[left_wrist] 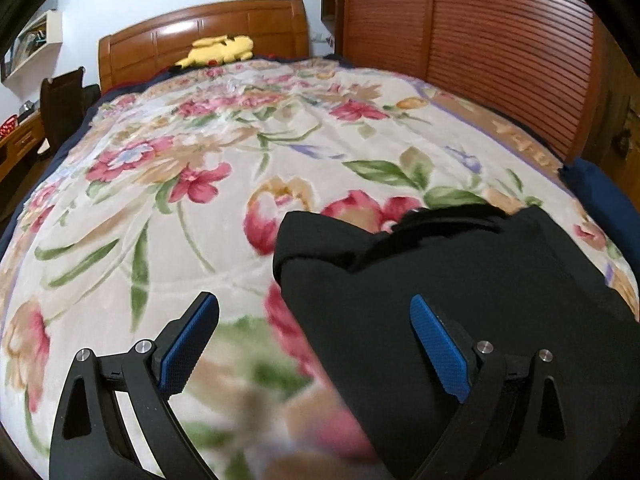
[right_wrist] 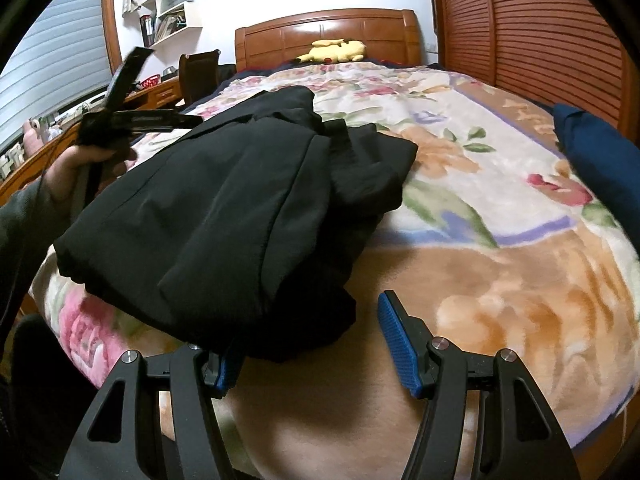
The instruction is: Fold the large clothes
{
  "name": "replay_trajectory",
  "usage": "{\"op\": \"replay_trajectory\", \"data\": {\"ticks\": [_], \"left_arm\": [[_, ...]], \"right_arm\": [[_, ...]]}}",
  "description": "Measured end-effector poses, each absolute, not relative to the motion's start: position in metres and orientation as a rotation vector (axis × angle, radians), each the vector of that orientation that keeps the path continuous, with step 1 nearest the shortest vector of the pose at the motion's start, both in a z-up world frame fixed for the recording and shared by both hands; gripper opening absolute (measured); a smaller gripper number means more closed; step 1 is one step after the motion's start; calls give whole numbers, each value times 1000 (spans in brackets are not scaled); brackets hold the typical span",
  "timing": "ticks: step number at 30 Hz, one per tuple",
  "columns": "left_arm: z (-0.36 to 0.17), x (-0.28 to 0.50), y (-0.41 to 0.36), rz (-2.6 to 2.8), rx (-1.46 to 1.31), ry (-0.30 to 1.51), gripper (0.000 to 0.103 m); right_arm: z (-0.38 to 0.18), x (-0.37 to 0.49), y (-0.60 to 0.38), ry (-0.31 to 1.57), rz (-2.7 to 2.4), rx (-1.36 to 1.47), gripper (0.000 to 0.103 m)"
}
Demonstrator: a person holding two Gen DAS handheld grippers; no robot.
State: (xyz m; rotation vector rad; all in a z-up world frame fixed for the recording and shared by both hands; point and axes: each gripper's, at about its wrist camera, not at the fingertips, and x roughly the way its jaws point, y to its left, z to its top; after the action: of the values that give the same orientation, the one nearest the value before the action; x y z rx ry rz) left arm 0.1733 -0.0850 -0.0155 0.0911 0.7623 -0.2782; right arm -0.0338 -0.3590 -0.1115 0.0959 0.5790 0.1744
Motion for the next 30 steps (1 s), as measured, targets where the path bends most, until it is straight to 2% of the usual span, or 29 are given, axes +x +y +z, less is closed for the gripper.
{"op": "replay_trajectory", "data": {"ticks": [11,15,19,20,22,23,24,25,27,30], "left_arm": [[-39,205,-87,-309,53,836,97],[-51,206,-83,-322,-14,862,97],[-55,208,-85,-349,-38,910,95],[-55,208,-86,-362,-43,916,92],[-53,206,-87,-429,-86,940,65],[-52,204,-87,-438,-95,948,60],[-49,203,-89,-442,-87,952,51],[-46,200,-92,-438,-60,949,41],[-34,195,-95,-419,-40,925,28],[-9,182,-96,-404,-38,853,22]], "right_arm": [[-115,-32,-354,572,167,100,62],[-116,-32,-352,567,175,103,54],[-116,-33,-351,564,195,113,42],[-116,-34,-351,563,199,116,40],[-116,-35,-352,556,211,132,27],[-116,-36,-352,554,222,144,22],[-116,-36,-352,552,239,158,13],[-114,-37,-352,544,246,167,10],[-110,-39,-352,523,243,165,7],[-102,-42,-358,494,245,167,5]]}}
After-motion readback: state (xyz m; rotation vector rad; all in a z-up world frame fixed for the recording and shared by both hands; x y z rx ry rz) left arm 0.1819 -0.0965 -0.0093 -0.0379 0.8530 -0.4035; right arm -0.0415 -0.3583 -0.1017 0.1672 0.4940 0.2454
